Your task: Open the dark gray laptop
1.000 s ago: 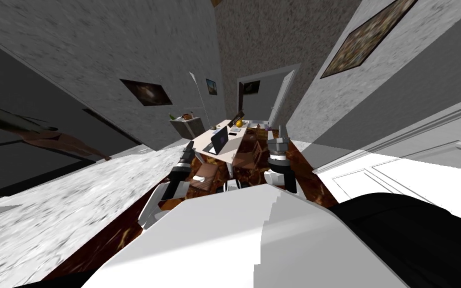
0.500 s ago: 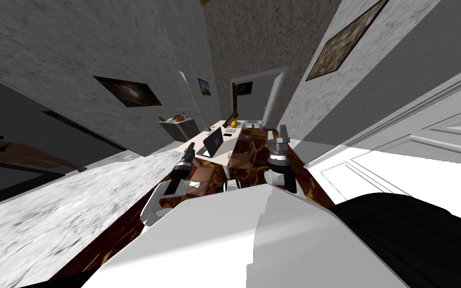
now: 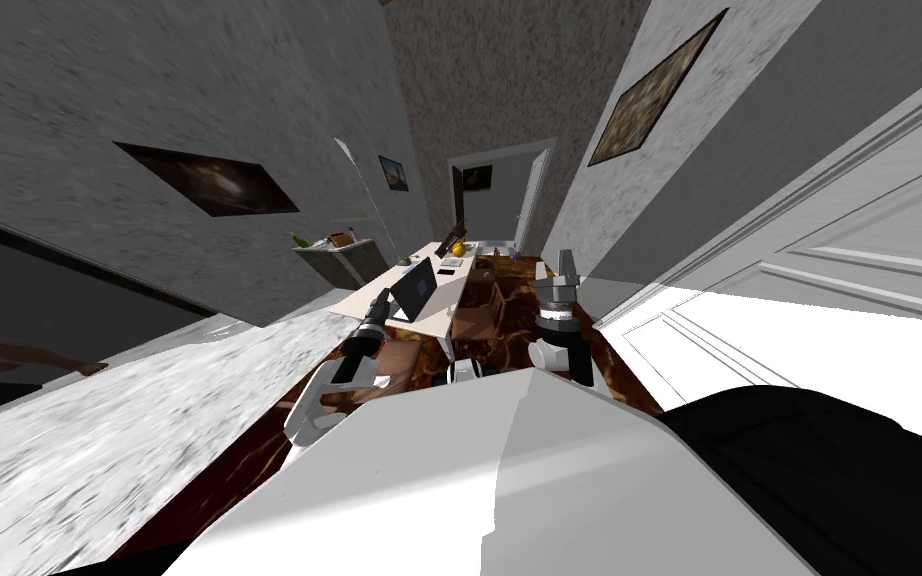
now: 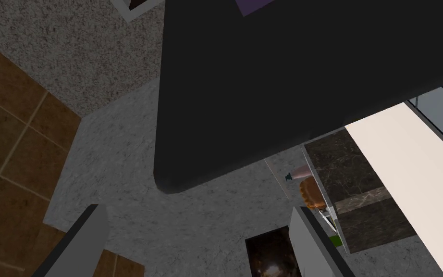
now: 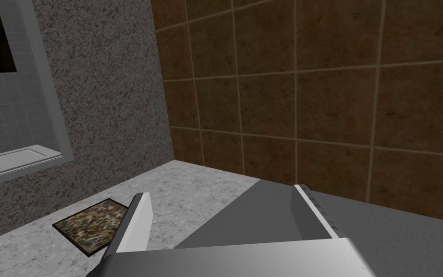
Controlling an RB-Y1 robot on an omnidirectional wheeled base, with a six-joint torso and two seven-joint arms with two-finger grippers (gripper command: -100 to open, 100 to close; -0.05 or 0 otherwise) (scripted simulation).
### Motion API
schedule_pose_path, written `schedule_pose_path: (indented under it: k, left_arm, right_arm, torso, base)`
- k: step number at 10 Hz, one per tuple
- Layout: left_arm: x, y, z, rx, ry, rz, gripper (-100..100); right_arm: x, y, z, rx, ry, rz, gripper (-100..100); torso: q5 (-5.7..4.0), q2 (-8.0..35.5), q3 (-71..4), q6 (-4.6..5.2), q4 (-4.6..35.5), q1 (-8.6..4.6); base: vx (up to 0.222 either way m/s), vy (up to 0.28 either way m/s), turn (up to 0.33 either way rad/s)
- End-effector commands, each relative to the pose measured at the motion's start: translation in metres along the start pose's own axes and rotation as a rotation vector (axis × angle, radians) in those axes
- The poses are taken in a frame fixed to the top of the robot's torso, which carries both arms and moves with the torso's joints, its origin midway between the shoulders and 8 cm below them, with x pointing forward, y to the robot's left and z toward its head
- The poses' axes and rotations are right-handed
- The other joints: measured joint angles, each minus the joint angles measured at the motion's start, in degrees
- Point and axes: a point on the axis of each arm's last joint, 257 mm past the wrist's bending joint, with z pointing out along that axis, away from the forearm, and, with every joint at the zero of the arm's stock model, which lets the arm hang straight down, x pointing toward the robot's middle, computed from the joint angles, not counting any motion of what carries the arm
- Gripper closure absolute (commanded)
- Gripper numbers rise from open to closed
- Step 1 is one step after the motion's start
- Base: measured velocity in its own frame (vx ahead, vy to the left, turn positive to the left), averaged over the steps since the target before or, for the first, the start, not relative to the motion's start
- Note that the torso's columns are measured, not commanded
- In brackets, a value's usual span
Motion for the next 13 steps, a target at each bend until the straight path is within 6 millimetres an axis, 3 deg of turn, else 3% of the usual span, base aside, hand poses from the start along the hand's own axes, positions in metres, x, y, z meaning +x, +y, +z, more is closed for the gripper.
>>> schedule_pose_path:
  k: [1,4,5,7,11,12,13]
  left_arm:
    - [0.000,0.017,0.001,-0.058,-0.001,0.017,-100]
    - [-0.001,0.011,0.000,-0.047,-0.002,0.015,-100]
    - [-0.001,0.011,0.000,-0.048,-0.003,0.015,100]
    - [-0.013,0.010,0.021,-0.018,0.007,0.012,100]
    - [-0.011,0.055,0.023,-0.105,0.011,0.017,100]
    - [-0.030,0.037,0.040,-0.045,0.009,0.012,100]
    - [-0.031,0.039,0.044,-0.049,0.007,0.009,100]
  right_arm:
    - [0.000,0.000,0.000,0.000,0.000,0.000,0]
    - [0.000,0.000,0.000,0.000,0.000,0.000,0]
    - [0.000,0.000,0.000,0.000,0.000,0.000,0]
    - [0.000,0.000,0.000,0.000,0.000,0.000,0]
    - [0.000,0.000,0.000,0.000,0.000,0.000,0]
    - [0.000,0.000,0.000,0.000,0.000,0.000,0]
    - [0.000,0.000,0.000,0.000,0.000,0.000,0]
  torso:
    - [0.01,-0.03,-0.02,-0.01,-0.01,0.04]
    - [0.05,-0.12,-0.06,0.00,-0.02,0.17]
    - [0.04,-0.02,-0.03,0.00,-0.02,0.11]
    - [0.05,0.41,0.24,0.20,0.07,0.04]
    - [0.33,-0.56,-0.31,-0.22,-0.44,0.51]
    - [0.49,-0.68,-0.36,-0.17,-0.66,0.65]
    - [0.38,-0.34,-0.21,0.22,-0.41,0.53]
  base:
    - [0.048,-0.052,-0.118]
    - [0.057,-0.008,-0.018]
    - [0.008,0.001,0.004]
    - [-0.175,0.019,-0.352]
    - [-0.018,0.012,-0.006]
    - [-0.123,0.027,-0.395]
    - [-0.167,0.044,-0.315]
